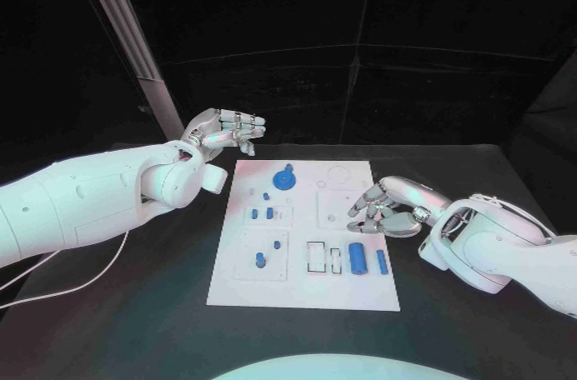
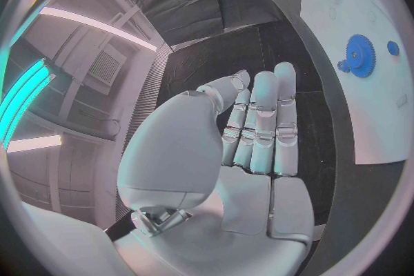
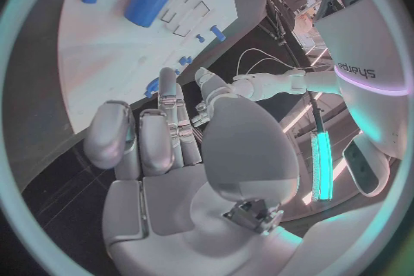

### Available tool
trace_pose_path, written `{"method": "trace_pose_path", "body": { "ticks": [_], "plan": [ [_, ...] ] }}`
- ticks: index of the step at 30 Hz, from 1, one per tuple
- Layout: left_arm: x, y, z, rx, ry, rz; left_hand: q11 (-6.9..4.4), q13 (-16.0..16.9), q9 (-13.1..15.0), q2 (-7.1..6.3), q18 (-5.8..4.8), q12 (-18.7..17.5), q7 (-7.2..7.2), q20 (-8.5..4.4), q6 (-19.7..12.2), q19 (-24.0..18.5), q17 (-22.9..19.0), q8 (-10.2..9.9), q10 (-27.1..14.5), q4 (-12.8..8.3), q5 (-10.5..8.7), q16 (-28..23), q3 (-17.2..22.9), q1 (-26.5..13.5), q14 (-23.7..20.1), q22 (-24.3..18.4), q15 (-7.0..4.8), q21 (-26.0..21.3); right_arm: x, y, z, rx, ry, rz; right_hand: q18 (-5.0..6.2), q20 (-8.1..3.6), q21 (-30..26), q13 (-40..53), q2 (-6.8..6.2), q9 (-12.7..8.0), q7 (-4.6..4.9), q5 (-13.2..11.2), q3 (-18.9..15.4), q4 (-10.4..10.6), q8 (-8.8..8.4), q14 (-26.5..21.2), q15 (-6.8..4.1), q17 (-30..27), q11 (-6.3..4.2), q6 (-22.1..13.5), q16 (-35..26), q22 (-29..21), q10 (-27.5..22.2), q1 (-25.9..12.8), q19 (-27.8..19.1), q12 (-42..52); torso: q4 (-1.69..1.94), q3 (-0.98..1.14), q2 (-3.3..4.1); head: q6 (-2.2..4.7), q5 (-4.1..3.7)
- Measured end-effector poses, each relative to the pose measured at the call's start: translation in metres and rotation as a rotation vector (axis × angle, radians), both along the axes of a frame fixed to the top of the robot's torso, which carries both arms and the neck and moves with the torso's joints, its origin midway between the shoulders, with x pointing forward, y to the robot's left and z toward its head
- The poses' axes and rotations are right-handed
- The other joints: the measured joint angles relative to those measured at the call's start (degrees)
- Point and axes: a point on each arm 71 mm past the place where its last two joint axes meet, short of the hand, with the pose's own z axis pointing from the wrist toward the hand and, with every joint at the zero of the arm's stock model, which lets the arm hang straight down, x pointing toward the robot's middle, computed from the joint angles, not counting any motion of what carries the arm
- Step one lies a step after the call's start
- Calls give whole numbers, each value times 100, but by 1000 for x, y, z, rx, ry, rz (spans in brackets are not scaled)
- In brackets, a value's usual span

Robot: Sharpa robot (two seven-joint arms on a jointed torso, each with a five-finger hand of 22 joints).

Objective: Assemble the parts on the task board

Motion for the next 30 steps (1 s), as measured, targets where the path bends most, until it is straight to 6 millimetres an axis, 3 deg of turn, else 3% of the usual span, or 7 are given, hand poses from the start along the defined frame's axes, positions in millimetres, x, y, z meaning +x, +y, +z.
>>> {"method": "trace_pose_path", "body": {
  "ticks": [4, 8, 11, 14, 21, 26, 30],
  "plan": [
    [-2, 1, 0, -2, -1, -2, 0, 0, 0, 0, 0, 0, 0, 0, 0, 0, 0, 0, 0, 0, 0, 0, 0, 0, 0, 0, 0, 0, -3, -12, -3, -40, 55, -79, 0, -21, 152, 1259, 57, 94, -70, 76, -462, 414, 221, 1, -61, 281, -26, -77, 204, 207, -405, -22, 20, 1121, -47, 4, -17, 13, -47],
    [-3, 3, 0, -3, -1, 0, 0, 0, 0, 0, 0, 20, 0, 0, 0, 0, -7, 0, 0, 0, 0, 0, 0, 0, 0, 0, 0, 0, -10, -19, -12, -88, 123, -155, 1, -21, 210, 2136, 116, 161, -70, -96, -810, 763, 365, 1, -61, 436, -19, -153, 299, 308, -413, -141, 20, 1848, -92, 9, -29, 14, -64],
    [-4, 3, 0, -4, -1, -1, 0, 0, 0, 0, 0, 24, 0, 0, 0, 0, -7, 0, 0, 0, 0, 0, 0, 0, 0, 0, 0, 0, -15, -19, -17, -123, 156, -187, 0, -1, 248, 2485, 24, 234, -70, -368, -1075, 1009, 487, 1, -61, 525, -19, -153, 349, 388, -412, -300, 40, 2114, -116, 13, -35, 3, -85],
    [-4, 3, 0, -5, -1, -3, 0, 0, 0, 0, 0, 24, 0, 0, 0, 0, -7, 0, 0, 0, 0, 0, 0, 0, 0, 0, 0, 0, -18, -17, -21, -158, 171, -205, -95, -22, 320, 2990, 28, 310, -81, -508, -1288, 1048, 594, 1, -60, 697, -39, -234, 448, 485, -382, -376, 62, 2509, -130, 14, -37, 7, -101],
    [-5, 2, -1, -6, 1, -6, 0, 0, 0, 0, 0, 24, 0, 0, 0, 0, -7, 0, 0, 0, 0, 0, 0, 0, 0, 0, 0, 0, -21, -7, -28, -237, 174, -222, -89, 0, 518, 4770, 44, 482, -60, -508, -1463, 1065, 815, 1, -60, 1071, -30, -492, 802, 860, 237, -404, 164, 4030, -133, 14, -38, 5, -134],
    [-5, 2, -1, -7, 1, -8, 0, 0, 0, 0, 0, 24, 0, 0, 0, 0, -6, 0, 0, 0, 0, 0, 0, 0, 0, 0, 0, 0, -24, 1, -37, -277, 189, -221, -92, 20, 591, 5240, 43, 548, -58, -437, -1470, 1059, 886, 1, -60, 1072, -17, -550, 872, 959, 374, -403, 184, 4422, -126, 12, -38, -8, -139],
    [-5, 2, -1, -7, 1, -9, 0, 0, 0, 0, 0, 24, 0, 0, 0, 0, -6, 0, 0, 0, 0, 0, 0, 0, 0, 0, 0, 0, -25, 6, -41, -296, 197, -215, -178, -1, 617, 5599, 109, 592, -56, -373, -1470, 1059, 964, 1, -60, 1071, -18, -590, 935, 1025, 539, -370, 204, 4728, -124, 12, -35, -24, -120]
  ]
}}
